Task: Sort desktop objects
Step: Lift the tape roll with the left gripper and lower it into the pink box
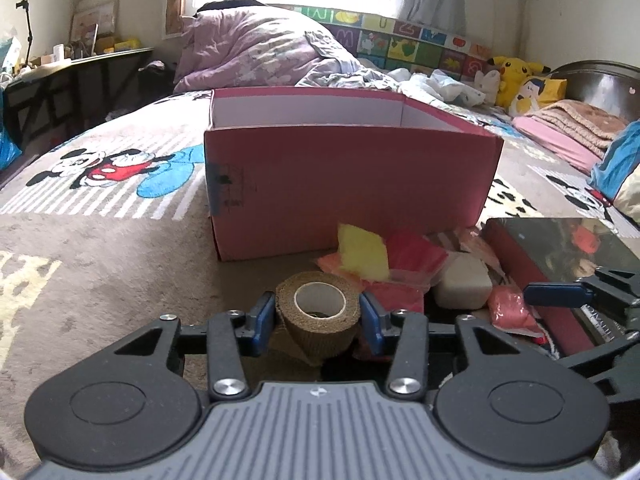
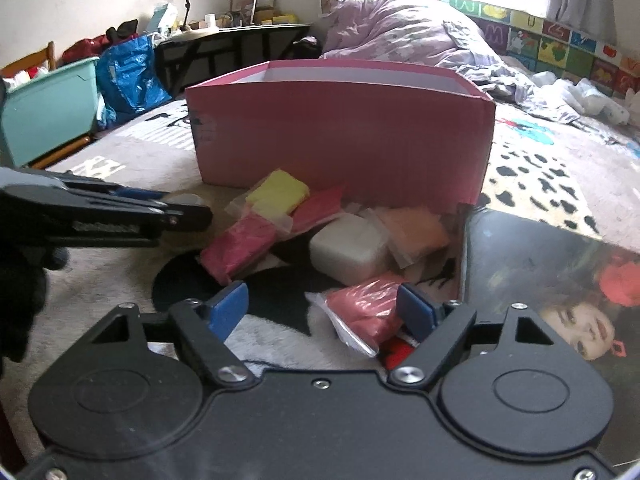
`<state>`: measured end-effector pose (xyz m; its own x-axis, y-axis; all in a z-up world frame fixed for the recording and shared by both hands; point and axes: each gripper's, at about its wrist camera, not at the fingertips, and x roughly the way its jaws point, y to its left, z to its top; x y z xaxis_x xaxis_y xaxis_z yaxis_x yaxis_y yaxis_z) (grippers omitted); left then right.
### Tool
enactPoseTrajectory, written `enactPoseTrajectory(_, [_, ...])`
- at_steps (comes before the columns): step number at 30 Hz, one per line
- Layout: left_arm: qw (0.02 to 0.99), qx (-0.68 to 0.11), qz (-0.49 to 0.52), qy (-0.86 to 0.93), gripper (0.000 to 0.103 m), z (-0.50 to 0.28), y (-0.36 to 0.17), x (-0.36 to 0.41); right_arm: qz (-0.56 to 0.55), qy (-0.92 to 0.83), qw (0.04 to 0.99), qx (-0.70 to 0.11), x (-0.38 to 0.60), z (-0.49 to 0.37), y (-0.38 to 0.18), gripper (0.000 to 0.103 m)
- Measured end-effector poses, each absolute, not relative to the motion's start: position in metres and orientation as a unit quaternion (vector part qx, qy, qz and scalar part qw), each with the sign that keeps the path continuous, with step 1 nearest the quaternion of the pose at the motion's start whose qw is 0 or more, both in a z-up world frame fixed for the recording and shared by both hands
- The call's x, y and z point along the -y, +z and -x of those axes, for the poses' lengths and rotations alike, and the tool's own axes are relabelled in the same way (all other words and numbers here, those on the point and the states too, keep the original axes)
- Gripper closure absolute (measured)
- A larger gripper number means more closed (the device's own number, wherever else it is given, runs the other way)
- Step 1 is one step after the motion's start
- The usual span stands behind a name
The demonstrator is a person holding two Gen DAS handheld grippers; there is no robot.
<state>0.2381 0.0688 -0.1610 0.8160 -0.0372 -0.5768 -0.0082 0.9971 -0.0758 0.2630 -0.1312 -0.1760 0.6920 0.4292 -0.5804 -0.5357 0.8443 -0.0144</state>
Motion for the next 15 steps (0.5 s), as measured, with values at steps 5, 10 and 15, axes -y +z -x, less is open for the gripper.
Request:
enactPoseTrajectory(5, [0.954,-0.297,0.045,-0.012,0.06,-0.234,-0.147,-0.068,0.122,0.26,0.914,-0.287,0.125,-0.263,-0.178,0.02])
enactPoseTrajectory(10, [0.952,-0.302,0.053,-0.013,0.06,-0.233,-0.137,-0.068,0.157,0.25,0.914,-0.28,0.121,-0.261,-0.182,0.02])
enactPoseTrajectory(15, [0.953,-0.297,0.055,-0.018,0.06,-0.236,-0.121,-0.064,0.17,0.25,0.909,-0.285,0.121,-0.262,-0.184,0.02])
